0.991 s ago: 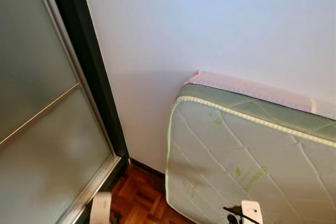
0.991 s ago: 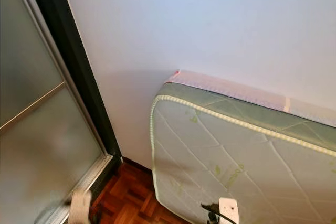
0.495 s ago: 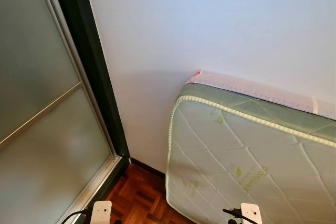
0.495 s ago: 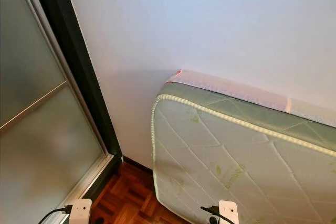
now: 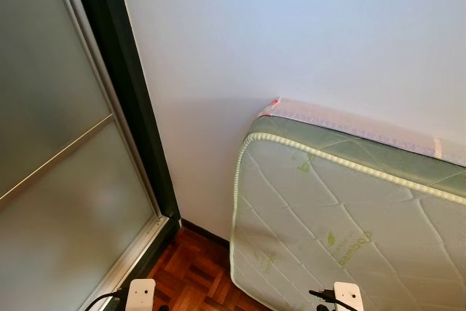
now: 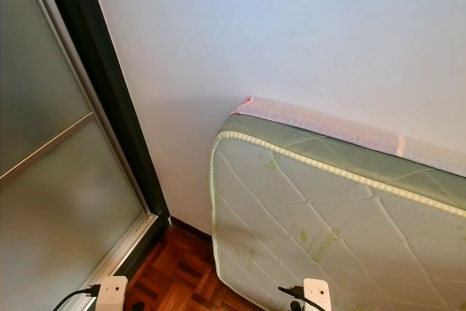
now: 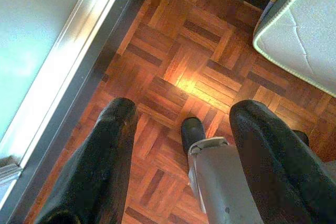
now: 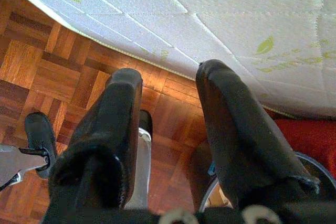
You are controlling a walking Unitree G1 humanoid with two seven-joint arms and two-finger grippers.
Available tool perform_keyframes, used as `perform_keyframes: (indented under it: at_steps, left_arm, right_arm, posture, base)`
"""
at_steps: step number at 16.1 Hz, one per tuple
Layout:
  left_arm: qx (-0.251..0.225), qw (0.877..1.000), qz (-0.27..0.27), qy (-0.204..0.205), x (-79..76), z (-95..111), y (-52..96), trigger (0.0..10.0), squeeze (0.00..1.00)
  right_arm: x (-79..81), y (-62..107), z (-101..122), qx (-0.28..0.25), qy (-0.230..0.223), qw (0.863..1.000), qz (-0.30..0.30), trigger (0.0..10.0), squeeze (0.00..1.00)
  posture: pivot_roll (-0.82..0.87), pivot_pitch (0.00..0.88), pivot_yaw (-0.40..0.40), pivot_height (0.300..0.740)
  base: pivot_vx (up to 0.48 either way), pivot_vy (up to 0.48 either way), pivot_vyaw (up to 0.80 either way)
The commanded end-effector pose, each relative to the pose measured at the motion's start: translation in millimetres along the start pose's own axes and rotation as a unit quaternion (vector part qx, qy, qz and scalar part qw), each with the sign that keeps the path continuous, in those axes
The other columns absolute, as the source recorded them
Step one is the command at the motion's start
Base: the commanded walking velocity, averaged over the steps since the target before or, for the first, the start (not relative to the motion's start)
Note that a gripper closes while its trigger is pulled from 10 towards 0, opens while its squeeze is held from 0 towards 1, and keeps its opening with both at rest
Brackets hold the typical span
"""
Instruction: Clean up the room
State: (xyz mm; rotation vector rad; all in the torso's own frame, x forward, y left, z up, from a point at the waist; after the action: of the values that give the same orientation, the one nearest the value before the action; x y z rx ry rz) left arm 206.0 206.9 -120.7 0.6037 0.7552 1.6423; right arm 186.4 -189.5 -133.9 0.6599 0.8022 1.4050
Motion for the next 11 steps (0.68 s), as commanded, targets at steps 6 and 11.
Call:
perform_keyframes:
  at_steps: [6, 11]
  left_arm:
    - [0.015, 1.0, 0.002, -0.002, 2.5, -6.2, 0.9, 10.0, 0.0]
    - [0.02, 1.0, 0.011, -0.004, 7.4, -9.2, 1.8, 10.0, 0.0]
  right_arm:
    - [2.8, 0.4, -3.8, 0.009, 0.003, 1.0, 0.008, 10.0, 0.0]
    - [4.0, 0.3, -0.8, 0.0, 0.0, 1.0, 0.012, 10.0, 0.0]
  posture:
    - [0.0, 0.0, -0.027, 0.74]
    - [0.0, 0.002, -0.025, 0.74]
  base:
    - [0.0, 0.0, 0.0]
    - [0.0, 0.0, 0.0]
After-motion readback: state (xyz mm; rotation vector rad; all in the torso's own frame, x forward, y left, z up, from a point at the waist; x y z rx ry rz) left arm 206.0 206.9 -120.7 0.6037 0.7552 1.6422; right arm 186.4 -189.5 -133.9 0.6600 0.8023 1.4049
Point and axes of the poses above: a point about 5 cm out from each wrist's last joint towards the gripper, its own y axis pointing back from the gripper into the wrist, its own z axis along the axis of the wrist's last joint, x = y × z, the point moved 5 cm from there along -y, pointing out of the wrist towards the gripper, and after that the axes turned 9 degrees about y, right-handed, at the moved point
